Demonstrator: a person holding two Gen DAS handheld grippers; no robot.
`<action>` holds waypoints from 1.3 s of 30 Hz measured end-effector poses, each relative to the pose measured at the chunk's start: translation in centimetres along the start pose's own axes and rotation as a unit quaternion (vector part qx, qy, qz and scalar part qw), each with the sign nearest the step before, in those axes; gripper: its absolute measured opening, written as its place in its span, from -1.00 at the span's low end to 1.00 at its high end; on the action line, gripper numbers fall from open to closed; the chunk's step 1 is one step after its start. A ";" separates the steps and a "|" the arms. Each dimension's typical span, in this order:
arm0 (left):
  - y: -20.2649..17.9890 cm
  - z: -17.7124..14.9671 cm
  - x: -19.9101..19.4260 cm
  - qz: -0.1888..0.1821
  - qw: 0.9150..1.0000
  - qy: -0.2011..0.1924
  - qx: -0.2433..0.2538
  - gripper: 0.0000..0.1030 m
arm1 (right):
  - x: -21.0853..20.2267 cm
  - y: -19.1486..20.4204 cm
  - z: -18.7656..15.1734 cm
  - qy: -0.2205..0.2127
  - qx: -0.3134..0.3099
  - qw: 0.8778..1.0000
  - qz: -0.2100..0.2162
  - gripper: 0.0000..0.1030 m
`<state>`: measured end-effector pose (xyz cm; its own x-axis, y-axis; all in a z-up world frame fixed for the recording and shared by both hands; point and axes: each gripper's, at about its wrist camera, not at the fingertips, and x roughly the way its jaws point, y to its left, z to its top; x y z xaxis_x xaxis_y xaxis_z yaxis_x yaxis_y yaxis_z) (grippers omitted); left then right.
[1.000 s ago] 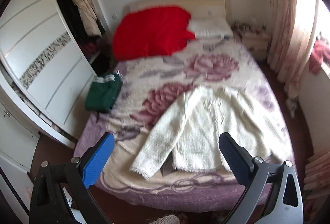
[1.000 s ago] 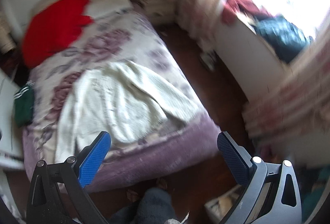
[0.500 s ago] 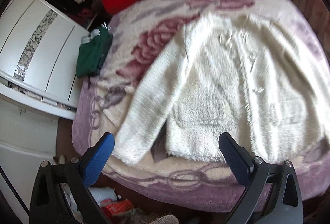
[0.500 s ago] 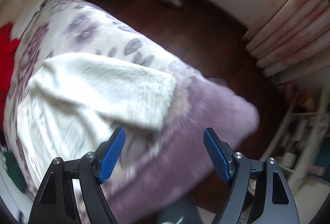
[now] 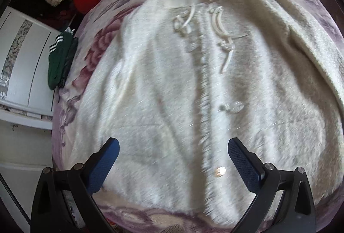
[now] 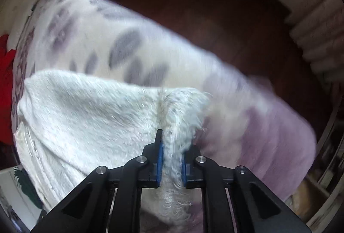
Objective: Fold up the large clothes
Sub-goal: 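Reach both tools toward the cardigan and grasp its sleeve cuff with the right tool, then lift the sleeve with the right tool and fold it across the cardigan body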
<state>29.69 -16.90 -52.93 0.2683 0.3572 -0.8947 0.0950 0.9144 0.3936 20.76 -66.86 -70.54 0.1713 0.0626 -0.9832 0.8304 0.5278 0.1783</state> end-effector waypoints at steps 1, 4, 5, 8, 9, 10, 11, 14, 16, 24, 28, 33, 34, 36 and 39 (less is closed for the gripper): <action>-0.8 0.2 -0.1 -0.007 1.000 -0.003 0.004 1.00 | -1.0 -0.2 1.3 -0.025 -0.002 1.000 -0.002 -0.78; -3.3 1.1 0.0 -0.026 0.999 -0.014 0.011 1.00 | -2.0 -0.7 4.5 -0.054 0.005 0.999 0.002 -0.78; -4.1 1.4 0.3 -0.032 0.999 -0.015 0.015 1.00 | -1.3 -0.5 5.2 -0.048 -0.002 0.999 0.005 -0.78; -5.7 1.9 0.4 -0.045 0.999 -0.010 0.021 1.00 | 0.3 0.0 4.6 0.009 -0.013 1.000 0.007 -0.68; -6.0 1.9 0.3 -0.047 0.999 -0.010 0.022 1.00 | 0.6 -0.2 4.0 0.021 -0.007 1.000 0.015 -0.56; -6.2 1.8 0.2 -0.047 0.999 -0.009 0.023 1.00 | 0.5 -1.2 3.3 0.022 0.009 0.999 0.035 -0.19; -6.3 1.8 0.2 -0.049 0.998 -0.008 0.024 1.00 | 0.0 -2.0 2.9 0.013 0.031 0.998 0.056 0.07; -6.4 1.7 0.6 -0.048 0.999 0.000 0.027 1.00 | -0.1 -5.7 -0.8 0.011 0.150 0.983 0.103 0.59; -6.3 1.7 0.9 -0.043 0.999 0.005 0.027 1.00 | 1.9 -7.4 -3.1 0.048 0.240 0.959 0.145 0.59; -5.1 1.8 1.2 -0.026 1.000 0.014 0.010 1.00 | 7.3 -5.4 -6.6 0.004 0.389 0.883 0.263 -0.39; -4.5 2.5 -0.1 -0.035 0.999 0.001 -0.014 1.00 | 3.1 -2.4 -3.7 -0.069 0.339 0.894 0.284 -0.79; -4.2 3.6 -1.3 -0.056 0.997 -0.020 -0.046 1.00 | -4.6 2.5 -0.1 -0.158 0.211 0.915 0.304 -0.80; -4.3 3.7 -1.1 -0.059 0.997 -0.018 -0.050 1.00 | -4.6 3.4 0.4 -0.157 0.196 0.921 0.299 -0.80; -3.9 3.5 -0.4 -0.064 0.996 -0.014 -0.063 1.00 | -3.9 4.4 1.1 -0.140 0.189 0.928 0.289 -0.80; -2.9 2.8 0.5 -0.059 0.995 -0.009 -0.076 1.00 | -4.1 7.1 1.6 -0.128 0.153 0.944 0.262 -0.79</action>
<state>32.26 -19.87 -53.91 0.2814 0.2434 -0.9282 -0.0197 0.9686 0.2480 26.77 -64.74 -65.18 0.6917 0.0205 -0.7219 0.7032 0.2088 0.6796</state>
